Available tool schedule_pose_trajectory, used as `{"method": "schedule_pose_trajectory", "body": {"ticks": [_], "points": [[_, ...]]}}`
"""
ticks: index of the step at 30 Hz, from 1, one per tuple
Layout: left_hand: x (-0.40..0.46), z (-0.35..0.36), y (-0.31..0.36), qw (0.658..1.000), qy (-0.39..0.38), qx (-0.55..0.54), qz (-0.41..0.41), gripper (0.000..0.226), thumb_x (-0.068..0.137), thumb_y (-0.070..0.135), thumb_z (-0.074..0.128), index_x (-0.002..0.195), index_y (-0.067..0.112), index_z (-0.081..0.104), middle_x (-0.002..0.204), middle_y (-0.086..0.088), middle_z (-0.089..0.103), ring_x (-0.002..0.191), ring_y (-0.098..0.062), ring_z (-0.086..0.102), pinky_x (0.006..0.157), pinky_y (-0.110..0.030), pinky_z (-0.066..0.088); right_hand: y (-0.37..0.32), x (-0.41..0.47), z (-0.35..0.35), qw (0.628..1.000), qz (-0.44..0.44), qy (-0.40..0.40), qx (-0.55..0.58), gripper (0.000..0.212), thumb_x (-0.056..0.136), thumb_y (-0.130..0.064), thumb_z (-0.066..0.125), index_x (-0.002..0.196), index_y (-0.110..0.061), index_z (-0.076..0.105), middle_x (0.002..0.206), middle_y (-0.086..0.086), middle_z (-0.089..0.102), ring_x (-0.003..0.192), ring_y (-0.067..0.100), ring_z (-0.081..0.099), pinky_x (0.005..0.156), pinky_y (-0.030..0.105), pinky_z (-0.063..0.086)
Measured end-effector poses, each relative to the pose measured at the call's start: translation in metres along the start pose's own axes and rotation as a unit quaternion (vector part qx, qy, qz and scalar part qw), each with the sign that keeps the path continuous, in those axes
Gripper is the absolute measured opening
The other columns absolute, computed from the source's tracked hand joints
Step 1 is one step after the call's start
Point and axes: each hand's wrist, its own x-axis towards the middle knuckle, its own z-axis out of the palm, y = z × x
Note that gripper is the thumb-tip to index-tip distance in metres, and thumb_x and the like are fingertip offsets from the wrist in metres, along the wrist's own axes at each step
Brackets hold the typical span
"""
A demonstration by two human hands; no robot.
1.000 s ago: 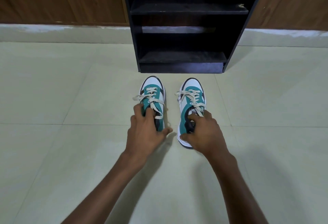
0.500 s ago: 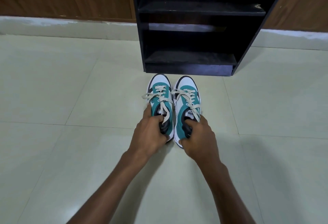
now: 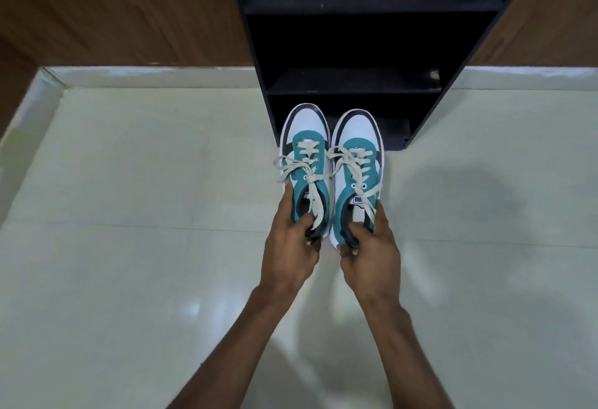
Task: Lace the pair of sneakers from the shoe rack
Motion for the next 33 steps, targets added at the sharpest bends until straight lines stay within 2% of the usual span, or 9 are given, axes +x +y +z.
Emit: {"method": "schedule_pose_trajectory", "body": {"ticks": [3,6,11,16,19,21,26,30,33], "points": [[-0.003,-0.062,0.065,1.000,0.001,-0.016,-0.001,0.049,0.073,0.010,0.089,0.118,0.015,0.072,0.163,-0.003,0.032,0.129,-0.027,0.061,0.087,-0.032,0.061,-0.042,-0.006,-0.084,1.000,-0.006,-0.009,0.000,0.043,0.073,-0.006,0.079,0.112,-0.022,0.070,0.157,0.006,0.040,0.122,0.032,0.061,0.079,0.041,0.063],[0.003,-0.112,0.123,1.000,0.011,-0.020,0.014,0.058,0.072,0.011,0.091,0.126,0.015,0.070,0.163,-0.007,0.034,0.135,-0.027,0.056,0.096,-0.021,0.051,-0.076,-0.006,-0.156,1.000,-0.023,-0.011,-0.013,0.054,0.075,-0.008,0.081,0.125,-0.024,0.067,0.158,0.009,0.040,0.129,0.032,0.056,0.082,0.043,0.063],[0.034,-0.159,0.176,0.999,0.033,-0.009,0.022,0.060,0.070,0.008,0.092,0.125,0.013,0.070,0.163,-0.009,0.033,0.137,-0.028,0.053,0.098,-0.021,0.045,-0.106,0.024,-0.227,0.999,-0.042,-0.017,-0.020,0.055,0.075,-0.013,0.083,0.126,-0.026,0.065,0.161,0.004,0.035,0.133,0.031,0.053,0.086,0.042,0.063],[0.091,-0.172,0.184,0.999,0.035,0.003,-0.004,0.054,0.071,0.011,0.091,0.122,0.010,0.072,0.163,-0.012,0.034,0.135,-0.031,0.056,0.101,-0.022,0.040,-0.128,0.081,-0.239,0.998,-0.047,-0.024,-0.021,0.054,0.075,-0.016,0.084,0.125,-0.025,0.065,0.160,0.003,0.036,0.129,0.030,0.057,0.091,0.041,0.061],[0.135,-0.175,0.175,1.000,0.012,-0.002,-0.009,0.056,0.071,0.012,0.092,0.123,0.008,0.071,0.161,-0.014,0.037,0.130,-0.033,0.060,0.101,-0.027,0.041,-0.142,0.124,-0.234,0.999,-0.038,-0.014,-0.030,0.063,0.077,-0.017,0.083,0.134,-0.027,0.058,0.161,0.004,0.035,0.128,0.031,0.057,0.093,0.044,0.060],[0.164,-0.180,0.171,1.000,0.011,0.008,0.003,0.056,0.071,0.011,0.092,0.122,0.007,0.071,0.160,-0.013,0.039,0.129,-0.033,0.060,0.099,-0.025,0.042,-0.152,0.152,-0.229,0.999,-0.028,-0.012,-0.040,0.067,0.079,-0.017,0.082,0.139,-0.028,0.053,0.161,0.005,0.032,0.131,0.032,0.055,0.095,0.045,0.059],[0.230,-0.193,0.156,1.000,-0.011,0.005,-0.011,0.064,0.077,0.015,0.088,0.135,0.012,0.063,0.163,-0.006,0.033,0.134,-0.026,0.056,0.101,-0.016,0.036,-0.177,0.214,-0.220,0.999,-0.009,-0.003,-0.046,0.065,0.082,-0.015,0.079,0.139,-0.023,0.050,0.159,0.008,0.034,0.137,0.033,0.049,0.097,0.048,0.057],[0.274,-0.199,0.142,0.999,-0.032,0.011,-0.008,0.065,0.080,0.016,0.086,0.139,0.014,0.059,0.164,-0.008,0.030,0.139,-0.030,0.050,0.107,-0.032,0.045,-0.194,0.253,-0.210,0.999,-0.010,0.006,-0.036,0.063,0.082,-0.017,0.080,0.137,-0.018,0.051,0.155,0.012,0.040,0.135,0.033,0.050,0.094,0.047,0.059],[0.288,-0.203,0.134,0.998,-0.044,0.033,0.009,0.064,0.078,0.020,0.087,0.136,0.012,0.060,0.163,-0.013,0.031,0.136,-0.035,0.053,0.102,-0.039,0.052,-0.198,0.263,-0.204,1.000,-0.010,0.018,-0.020,0.059,0.080,-0.018,0.083,0.130,-0.014,0.052,0.150,0.014,0.047,0.133,0.035,0.051,0.094,0.046,0.059]]}}
